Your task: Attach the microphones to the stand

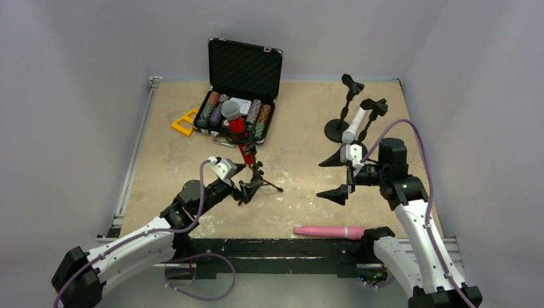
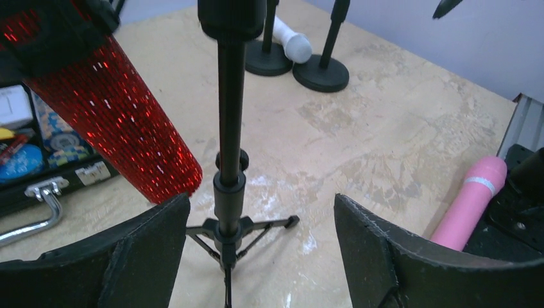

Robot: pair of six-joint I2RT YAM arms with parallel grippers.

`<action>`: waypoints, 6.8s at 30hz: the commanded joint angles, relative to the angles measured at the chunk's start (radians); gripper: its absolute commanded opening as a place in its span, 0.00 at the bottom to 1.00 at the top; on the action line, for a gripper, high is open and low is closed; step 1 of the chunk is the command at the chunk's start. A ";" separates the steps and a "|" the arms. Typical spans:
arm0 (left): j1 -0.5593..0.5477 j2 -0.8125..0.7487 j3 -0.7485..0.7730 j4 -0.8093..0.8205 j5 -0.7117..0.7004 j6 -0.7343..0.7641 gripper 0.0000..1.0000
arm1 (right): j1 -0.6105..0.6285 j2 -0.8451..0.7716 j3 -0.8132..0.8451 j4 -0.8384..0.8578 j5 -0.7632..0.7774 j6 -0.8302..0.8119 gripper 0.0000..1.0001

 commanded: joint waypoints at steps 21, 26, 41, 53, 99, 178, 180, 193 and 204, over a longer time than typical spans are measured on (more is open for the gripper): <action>-0.004 0.234 0.143 0.360 -0.068 0.127 0.30 | -0.012 0.000 -0.004 0.005 -0.041 -0.022 0.98; -0.005 0.213 0.165 0.287 -0.127 0.178 0.00 | -0.012 0.001 -0.004 0.003 -0.043 -0.022 0.98; 0.260 -0.029 0.097 0.121 -0.593 0.315 0.00 | -0.014 0.001 -0.007 0.003 -0.049 -0.023 0.98; 0.325 0.008 0.112 0.054 -0.640 0.220 0.27 | -0.017 -0.010 -0.010 0.003 -0.053 -0.023 0.98; 0.324 -0.371 0.432 -0.938 -0.402 -0.206 0.91 | -0.044 -0.011 -0.013 -0.009 -0.074 -0.043 0.98; 0.284 0.181 0.651 -0.998 0.578 0.079 0.99 | -0.209 0.221 0.815 -0.344 0.595 0.222 0.99; 0.284 0.178 0.651 -0.998 0.574 0.081 1.00 | -0.252 0.250 0.840 -0.332 0.585 0.267 0.99; 0.284 0.150 0.646 -0.999 0.573 0.082 0.99 | -0.357 0.443 0.949 -0.378 0.645 0.286 0.97; 0.284 0.155 0.641 -0.993 0.587 0.081 0.99 | -0.357 0.326 0.679 -0.481 0.557 0.005 0.95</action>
